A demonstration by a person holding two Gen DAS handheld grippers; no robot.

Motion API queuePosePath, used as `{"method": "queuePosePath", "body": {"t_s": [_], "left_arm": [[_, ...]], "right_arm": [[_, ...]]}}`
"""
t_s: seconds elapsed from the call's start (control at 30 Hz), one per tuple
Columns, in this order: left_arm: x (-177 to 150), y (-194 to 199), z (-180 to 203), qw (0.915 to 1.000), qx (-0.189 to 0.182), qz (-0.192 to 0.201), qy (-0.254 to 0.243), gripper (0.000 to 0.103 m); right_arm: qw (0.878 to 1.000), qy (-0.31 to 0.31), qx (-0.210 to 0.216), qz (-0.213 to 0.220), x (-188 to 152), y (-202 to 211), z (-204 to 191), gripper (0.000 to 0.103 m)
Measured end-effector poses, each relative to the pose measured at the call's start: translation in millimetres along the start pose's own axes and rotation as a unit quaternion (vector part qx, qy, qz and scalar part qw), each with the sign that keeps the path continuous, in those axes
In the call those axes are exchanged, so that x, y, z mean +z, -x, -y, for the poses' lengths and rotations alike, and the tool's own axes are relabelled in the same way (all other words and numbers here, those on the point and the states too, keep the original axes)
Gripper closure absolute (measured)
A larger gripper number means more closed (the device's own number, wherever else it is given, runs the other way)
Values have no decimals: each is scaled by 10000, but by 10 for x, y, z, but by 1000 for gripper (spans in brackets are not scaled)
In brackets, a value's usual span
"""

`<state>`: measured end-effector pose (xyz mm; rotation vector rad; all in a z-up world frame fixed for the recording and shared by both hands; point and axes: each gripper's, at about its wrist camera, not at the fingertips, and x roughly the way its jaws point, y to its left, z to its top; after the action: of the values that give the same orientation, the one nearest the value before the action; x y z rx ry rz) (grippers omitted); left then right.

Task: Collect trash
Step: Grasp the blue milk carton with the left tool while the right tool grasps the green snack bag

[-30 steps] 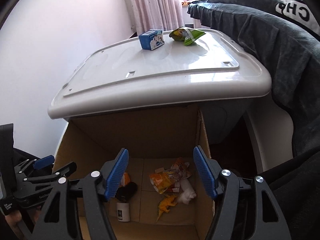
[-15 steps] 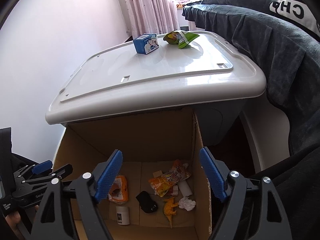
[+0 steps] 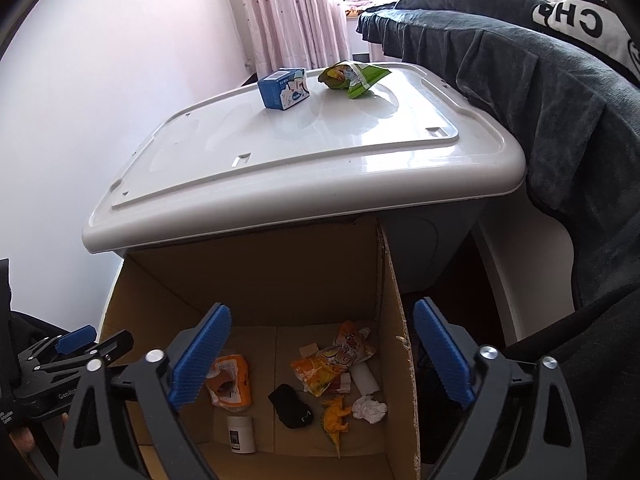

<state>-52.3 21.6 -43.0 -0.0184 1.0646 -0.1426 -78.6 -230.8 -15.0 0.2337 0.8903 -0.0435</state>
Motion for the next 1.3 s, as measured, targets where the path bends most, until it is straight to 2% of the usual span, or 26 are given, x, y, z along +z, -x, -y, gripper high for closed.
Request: {"method": "queuePosePath", "body": {"t_s": [0.23, 0.43, 0.7, 0.8, 0.87, 1.03, 1.17, 1.3], "left_arm": [[35, 98, -21, 9996, -93, 251, 88, 22], [62, 199, 4, 9980, 38, 629, 102, 21], [92, 194, 51, 9979, 105, 646, -26, 21], [124, 229, 69, 9973, 141, 719, -88, 21], [190, 258, 106, 9966, 173, 779, -182, 21], [435, 260, 213, 9950, 300, 864, -395, 21], [726, 131, 287, 9963, 244, 745, -345, 21], [1008, -78, 385, 9974, 214, 602, -321, 21]], "right_arm": [[9997, -190, 96, 153, 86, 43, 57, 5], [9994, -126, 76, 314, 243, 44, 82, 5], [9994, -143, 128, 293, 266, 37, 94, 5], [9991, -75, 249, 320, 409, 45, 90, 5], [9988, 45, 322, 356, 639, 33, 89, 5], [9957, 668, 400, 496, 1551, -166, 106, 5], [9895, 1344, 235, 473, 2236, -665, 185, 5], [9823, 1858, 210, 146, 2619, -1313, 296, 5]]}}
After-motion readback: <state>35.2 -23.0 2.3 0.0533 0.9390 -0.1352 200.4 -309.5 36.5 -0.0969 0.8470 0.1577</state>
